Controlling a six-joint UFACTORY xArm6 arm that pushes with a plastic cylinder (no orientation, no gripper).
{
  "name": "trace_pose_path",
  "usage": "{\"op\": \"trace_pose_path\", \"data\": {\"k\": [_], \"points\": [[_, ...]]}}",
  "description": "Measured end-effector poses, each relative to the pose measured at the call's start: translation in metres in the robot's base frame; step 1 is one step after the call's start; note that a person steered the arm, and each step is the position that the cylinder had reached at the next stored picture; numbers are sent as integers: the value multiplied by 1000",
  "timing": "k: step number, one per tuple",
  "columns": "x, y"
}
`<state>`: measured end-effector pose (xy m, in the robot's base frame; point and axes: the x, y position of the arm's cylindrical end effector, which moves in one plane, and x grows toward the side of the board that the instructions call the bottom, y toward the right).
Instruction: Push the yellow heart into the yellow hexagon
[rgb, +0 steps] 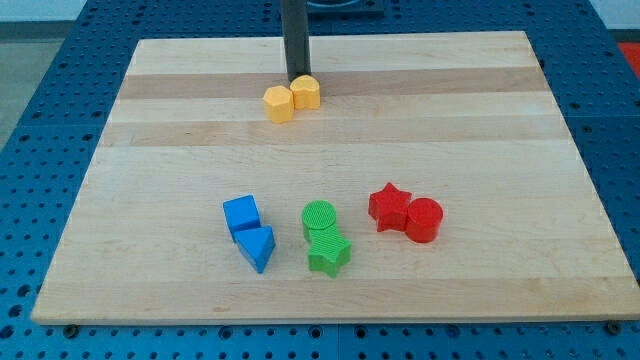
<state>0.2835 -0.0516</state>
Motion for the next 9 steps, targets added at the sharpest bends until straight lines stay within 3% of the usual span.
{"op": "trace_pose_path", "data": {"k": [2, 3, 4, 9], "points": [[5, 44], [37, 44], [38, 44], [61, -7]]}}
